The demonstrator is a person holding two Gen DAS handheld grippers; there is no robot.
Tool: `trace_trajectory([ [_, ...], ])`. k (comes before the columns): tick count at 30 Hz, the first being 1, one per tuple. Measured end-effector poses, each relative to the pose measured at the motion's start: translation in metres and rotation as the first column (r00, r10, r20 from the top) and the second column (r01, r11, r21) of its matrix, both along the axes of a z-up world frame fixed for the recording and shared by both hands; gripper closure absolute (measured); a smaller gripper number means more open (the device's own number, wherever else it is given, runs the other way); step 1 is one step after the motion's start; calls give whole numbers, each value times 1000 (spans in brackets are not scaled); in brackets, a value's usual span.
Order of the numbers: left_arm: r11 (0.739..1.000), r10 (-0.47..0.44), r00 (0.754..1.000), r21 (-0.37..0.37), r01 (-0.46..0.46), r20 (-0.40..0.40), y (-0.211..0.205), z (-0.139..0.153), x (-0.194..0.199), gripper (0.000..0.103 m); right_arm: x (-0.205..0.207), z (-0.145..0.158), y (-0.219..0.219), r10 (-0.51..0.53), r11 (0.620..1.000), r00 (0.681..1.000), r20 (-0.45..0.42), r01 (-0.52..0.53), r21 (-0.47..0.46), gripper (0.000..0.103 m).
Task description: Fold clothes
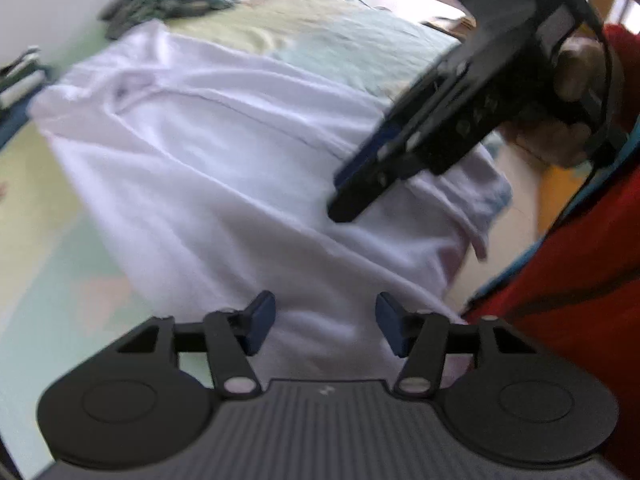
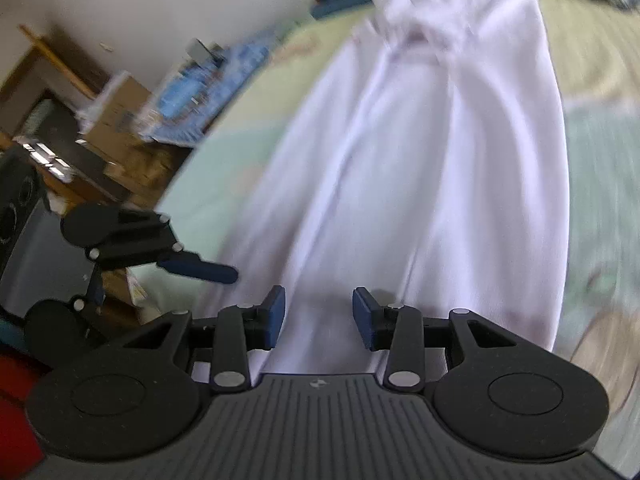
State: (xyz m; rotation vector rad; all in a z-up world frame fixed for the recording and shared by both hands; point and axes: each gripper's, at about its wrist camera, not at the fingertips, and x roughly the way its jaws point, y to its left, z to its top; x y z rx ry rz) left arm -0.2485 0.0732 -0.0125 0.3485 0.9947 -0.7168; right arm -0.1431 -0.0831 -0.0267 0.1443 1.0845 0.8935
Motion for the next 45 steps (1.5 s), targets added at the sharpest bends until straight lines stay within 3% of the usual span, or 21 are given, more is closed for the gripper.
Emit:
trace_trajectory([
  [3,997,-67,998,-29,67,-11,4,-1,0,43,-17,8,-8,-58,998,998,17,58,-13,62],
  [6,993,-81,996,-93,77,-39,8,-2,6,41,-27,17,-26,-180,982,982,63,183,-48,61],
  [10,989,-84,996,-123,79,-39,6,-6,7,37,-44,11,-40,-249,961,967,50,253,-108,60],
  [17,991,-15,997,-131,6,-71,-3,-4,4,37,-58,7,-19,-114,991,993,-7,114,-68,61],
  [22,981,152,986,-110,-159,-66,12,10,-3,29,-39,23,-47,-110,994,993,-35,110,5,64],
  [26,949,306,951,-71,-309,-40,31,15,-8,28,-29,27,-77,-174,980,983,50,178,-93,64],
  [31,885,450,885,-73,-460,-116,54,8,-11,30,-27,8,-104,-139,977,990,-15,135,-162,64],
  [36,874,463,872,-82,-479,-159,49,-2,-22,37,-26,2,-106,-102,991,993,-61,97,-88,69],
  [39,875,462,872,-78,-478,-159,43,-4,-25,37,-30,2,-99,-37,997,999,-27,35,-76,70],
  [41,878,447,874,-94,-470,-191,41,-3,-25,43,-30,1,-96,-1,997,999,-33,-1,-75,73],
  [42,879,436,875,-108,-464,-211,40,-2,-25,56,-29,1,-95,14,997,999,-38,-16,-73,74],
  [45,882,436,876,-98,-462,-207,33,-2,-27,56,-32,3,-94,50,995,998,-31,-52,-89,81],
])
